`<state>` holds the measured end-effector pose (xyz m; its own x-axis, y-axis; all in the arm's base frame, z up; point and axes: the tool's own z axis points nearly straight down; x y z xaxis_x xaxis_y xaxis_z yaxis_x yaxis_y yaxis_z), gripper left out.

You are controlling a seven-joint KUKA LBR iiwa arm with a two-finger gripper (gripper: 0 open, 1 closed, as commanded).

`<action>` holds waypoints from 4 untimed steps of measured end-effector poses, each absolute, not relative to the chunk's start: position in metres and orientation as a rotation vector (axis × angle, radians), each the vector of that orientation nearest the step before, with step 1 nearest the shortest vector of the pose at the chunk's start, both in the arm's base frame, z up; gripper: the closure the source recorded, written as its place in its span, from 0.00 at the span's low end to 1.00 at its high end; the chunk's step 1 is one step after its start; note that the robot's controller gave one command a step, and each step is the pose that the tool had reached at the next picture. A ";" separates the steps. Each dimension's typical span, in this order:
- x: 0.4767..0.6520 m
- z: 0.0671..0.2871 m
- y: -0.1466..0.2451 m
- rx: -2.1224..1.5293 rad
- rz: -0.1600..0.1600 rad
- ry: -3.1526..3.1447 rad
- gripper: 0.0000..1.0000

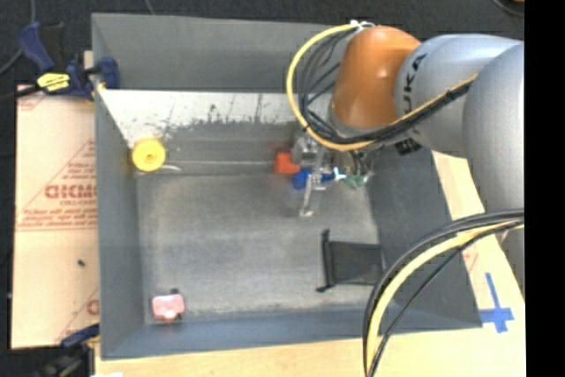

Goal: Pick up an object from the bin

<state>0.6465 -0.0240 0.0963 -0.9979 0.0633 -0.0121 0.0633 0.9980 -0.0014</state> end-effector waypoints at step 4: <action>0.646 0.107 -0.089 -0.622 -0.014 3.061 0.00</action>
Offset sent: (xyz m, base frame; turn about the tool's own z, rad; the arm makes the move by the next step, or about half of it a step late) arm 0.0059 0.0262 -0.0263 0.0444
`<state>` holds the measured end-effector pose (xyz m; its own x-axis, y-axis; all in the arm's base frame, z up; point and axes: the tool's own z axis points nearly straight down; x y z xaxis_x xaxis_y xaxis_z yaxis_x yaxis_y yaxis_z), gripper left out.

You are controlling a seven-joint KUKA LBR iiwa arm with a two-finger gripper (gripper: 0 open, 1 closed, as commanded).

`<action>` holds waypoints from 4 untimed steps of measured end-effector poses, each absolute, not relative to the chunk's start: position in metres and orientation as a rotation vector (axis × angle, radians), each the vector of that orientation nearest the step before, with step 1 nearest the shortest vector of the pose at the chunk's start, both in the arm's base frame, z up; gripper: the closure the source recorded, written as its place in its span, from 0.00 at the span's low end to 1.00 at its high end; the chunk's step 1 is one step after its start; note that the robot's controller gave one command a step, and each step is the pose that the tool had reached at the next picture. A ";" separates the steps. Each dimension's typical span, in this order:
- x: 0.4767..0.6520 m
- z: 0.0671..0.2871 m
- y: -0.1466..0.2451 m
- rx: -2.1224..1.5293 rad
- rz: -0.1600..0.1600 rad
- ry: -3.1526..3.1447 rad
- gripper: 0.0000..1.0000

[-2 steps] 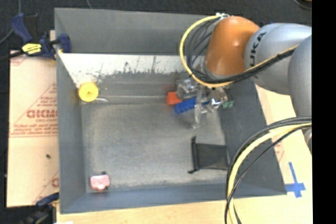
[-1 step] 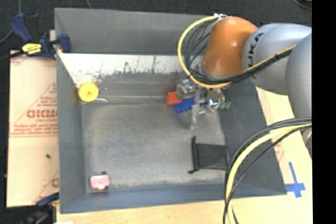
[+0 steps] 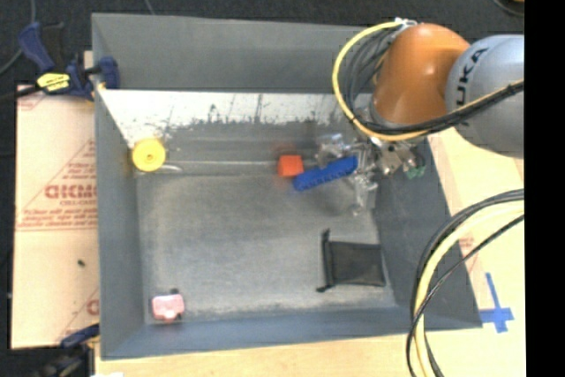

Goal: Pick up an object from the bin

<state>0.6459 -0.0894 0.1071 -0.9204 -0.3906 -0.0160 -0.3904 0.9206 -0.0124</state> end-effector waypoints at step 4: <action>0.643 0.072 -0.047 0.093 -0.011 3.121 1.00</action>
Offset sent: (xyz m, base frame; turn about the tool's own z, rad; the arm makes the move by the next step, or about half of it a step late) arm 0.0000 0.0000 0.0000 0.0000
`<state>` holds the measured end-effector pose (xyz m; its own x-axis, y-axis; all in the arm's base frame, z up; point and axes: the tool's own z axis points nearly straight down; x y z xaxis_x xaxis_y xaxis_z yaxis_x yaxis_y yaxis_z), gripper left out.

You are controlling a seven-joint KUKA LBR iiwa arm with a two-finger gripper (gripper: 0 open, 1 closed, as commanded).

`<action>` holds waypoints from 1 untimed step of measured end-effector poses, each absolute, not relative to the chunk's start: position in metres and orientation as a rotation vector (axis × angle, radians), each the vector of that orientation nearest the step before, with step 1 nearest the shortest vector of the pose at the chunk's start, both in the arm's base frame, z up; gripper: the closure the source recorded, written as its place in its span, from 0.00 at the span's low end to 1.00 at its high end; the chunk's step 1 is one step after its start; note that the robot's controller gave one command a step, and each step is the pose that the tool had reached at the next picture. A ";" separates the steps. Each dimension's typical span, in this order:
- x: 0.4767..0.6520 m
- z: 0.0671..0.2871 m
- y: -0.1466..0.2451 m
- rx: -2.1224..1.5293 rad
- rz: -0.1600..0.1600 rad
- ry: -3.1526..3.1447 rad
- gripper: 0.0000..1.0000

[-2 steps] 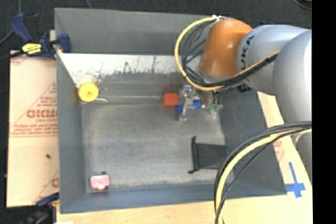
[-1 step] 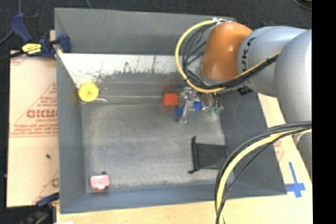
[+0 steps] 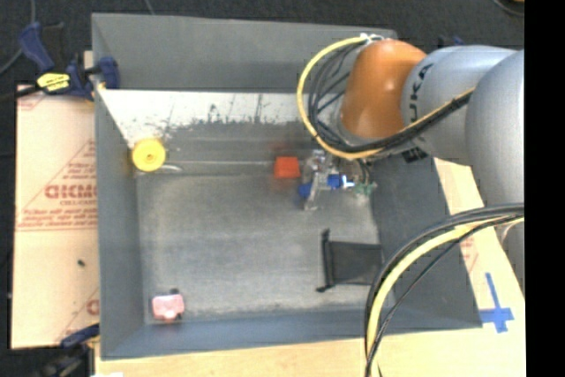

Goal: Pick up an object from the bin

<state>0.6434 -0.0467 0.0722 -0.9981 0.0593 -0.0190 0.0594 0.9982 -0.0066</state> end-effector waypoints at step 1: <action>0.631 0.176 -0.040 0.110 -0.008 3.117 1.00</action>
Offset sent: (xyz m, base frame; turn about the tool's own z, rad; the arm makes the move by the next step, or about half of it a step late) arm 0.0092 -0.0140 -0.0022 0.0129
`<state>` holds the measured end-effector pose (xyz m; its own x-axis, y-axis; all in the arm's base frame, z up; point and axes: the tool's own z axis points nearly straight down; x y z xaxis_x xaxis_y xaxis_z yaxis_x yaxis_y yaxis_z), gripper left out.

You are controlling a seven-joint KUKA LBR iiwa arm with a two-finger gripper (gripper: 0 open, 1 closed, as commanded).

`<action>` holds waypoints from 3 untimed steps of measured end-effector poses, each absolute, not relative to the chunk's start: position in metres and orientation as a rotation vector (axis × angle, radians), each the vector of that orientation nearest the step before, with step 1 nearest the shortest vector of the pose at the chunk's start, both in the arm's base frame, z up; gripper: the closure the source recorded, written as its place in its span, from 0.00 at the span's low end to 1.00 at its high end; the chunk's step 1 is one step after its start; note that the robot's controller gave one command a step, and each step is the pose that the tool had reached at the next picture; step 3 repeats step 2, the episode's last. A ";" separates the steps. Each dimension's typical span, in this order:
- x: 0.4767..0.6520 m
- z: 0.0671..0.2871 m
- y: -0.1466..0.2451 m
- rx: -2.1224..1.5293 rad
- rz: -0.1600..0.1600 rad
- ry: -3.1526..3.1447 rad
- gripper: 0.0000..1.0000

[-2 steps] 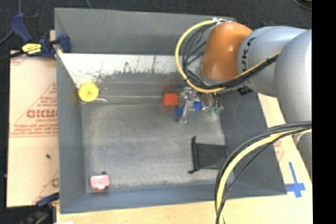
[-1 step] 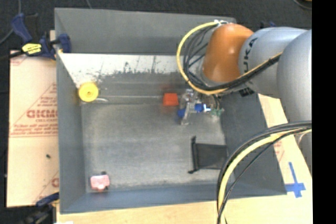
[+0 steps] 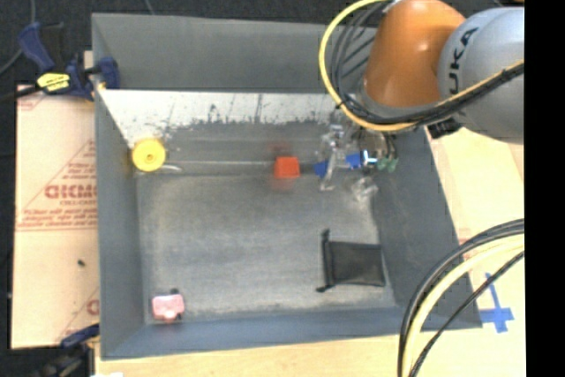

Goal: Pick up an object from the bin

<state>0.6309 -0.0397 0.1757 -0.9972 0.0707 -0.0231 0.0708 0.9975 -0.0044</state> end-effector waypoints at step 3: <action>0.617 0.326 -0.040 0.140 -0.006 3.111 1.00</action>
Offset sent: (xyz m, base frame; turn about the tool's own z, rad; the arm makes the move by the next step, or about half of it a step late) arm -0.0160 0.0014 0.1501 0.0250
